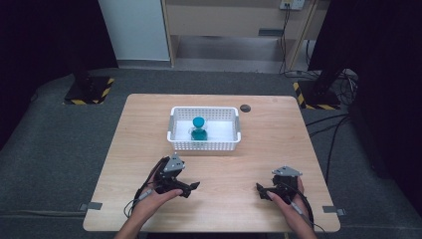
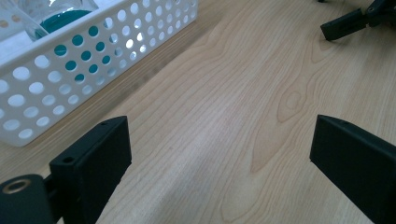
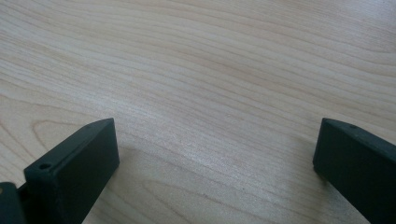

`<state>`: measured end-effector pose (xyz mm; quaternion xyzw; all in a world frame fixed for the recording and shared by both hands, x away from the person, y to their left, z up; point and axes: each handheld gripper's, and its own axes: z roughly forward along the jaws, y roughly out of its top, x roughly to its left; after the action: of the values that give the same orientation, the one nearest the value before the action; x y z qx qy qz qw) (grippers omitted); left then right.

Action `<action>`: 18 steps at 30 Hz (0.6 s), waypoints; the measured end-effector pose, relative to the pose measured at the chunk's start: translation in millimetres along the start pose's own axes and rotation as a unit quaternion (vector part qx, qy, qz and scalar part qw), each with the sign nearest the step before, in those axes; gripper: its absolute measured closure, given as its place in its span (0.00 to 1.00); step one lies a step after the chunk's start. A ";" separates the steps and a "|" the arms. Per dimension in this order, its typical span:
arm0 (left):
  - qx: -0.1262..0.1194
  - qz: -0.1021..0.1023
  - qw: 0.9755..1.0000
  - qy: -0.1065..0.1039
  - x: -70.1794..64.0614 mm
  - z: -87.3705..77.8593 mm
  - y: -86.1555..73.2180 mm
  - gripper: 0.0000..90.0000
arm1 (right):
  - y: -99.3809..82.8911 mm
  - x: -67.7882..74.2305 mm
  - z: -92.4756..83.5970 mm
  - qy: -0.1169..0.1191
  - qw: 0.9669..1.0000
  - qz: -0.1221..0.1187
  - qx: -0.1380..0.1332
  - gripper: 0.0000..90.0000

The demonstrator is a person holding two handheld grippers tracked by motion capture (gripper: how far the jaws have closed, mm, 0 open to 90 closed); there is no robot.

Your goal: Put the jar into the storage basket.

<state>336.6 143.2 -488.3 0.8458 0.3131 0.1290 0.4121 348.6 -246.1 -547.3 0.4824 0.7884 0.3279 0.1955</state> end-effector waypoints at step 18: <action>0.044 -0.036 0.997 0.057 13.1 -10.4 -53.1 0.04 | 0.0 0.0 0.0 0.000 1.000 0.000 0.000 0.00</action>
<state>319.3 182.6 -523.6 0.8427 0.3718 0.1483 0.3600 348.6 -246.0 -547.3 0.4825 0.7883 0.3279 0.1954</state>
